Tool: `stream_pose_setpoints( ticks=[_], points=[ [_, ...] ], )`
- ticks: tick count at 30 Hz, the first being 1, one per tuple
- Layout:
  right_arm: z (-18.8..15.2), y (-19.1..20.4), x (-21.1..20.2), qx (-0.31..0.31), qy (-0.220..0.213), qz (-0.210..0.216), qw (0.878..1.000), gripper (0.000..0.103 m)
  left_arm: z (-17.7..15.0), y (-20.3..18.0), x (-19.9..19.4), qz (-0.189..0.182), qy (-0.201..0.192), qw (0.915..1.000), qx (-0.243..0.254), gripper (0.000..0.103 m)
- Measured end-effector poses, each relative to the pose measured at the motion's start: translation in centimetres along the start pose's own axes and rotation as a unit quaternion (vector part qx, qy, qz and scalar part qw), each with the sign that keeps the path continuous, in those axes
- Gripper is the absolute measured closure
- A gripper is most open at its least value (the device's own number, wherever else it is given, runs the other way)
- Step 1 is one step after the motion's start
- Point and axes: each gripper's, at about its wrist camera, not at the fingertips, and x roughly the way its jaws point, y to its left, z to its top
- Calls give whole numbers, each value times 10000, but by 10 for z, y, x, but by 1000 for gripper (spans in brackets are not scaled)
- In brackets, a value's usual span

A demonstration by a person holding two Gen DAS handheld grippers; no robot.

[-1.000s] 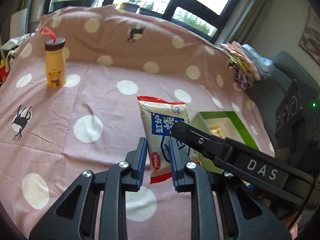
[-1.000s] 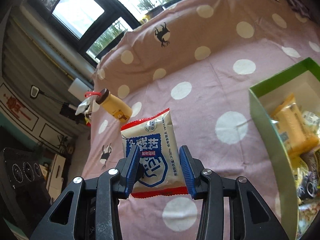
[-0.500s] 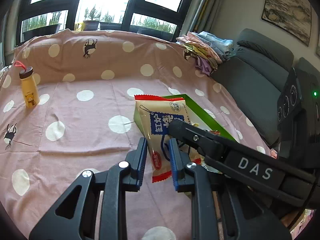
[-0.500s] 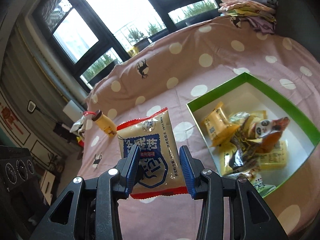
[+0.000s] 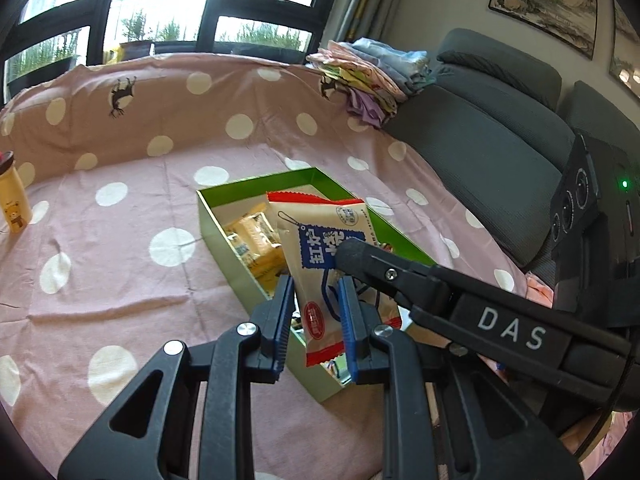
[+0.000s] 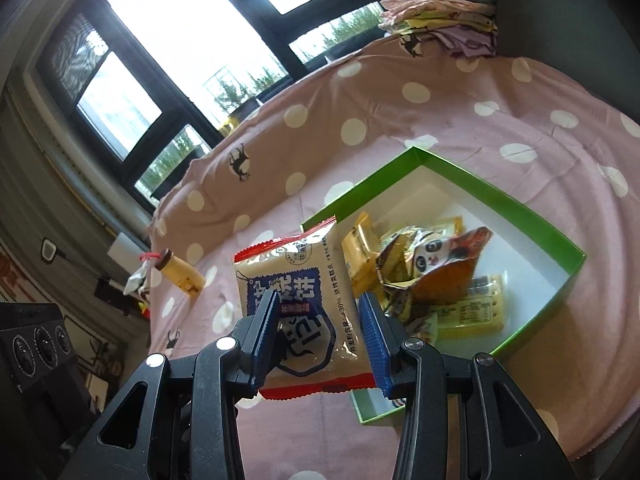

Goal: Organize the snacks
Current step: 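Lower the white biscuit pack into the box among the snacks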

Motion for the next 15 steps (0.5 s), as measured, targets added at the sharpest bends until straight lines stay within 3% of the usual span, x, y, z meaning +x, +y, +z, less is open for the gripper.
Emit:
stream_pose_setpoints(
  ticks=[15],
  points=[
    [2,-52,17,646,245,-651,9955,58,-1,-12,64,-292,699,9971,-31,83]
  ],
)
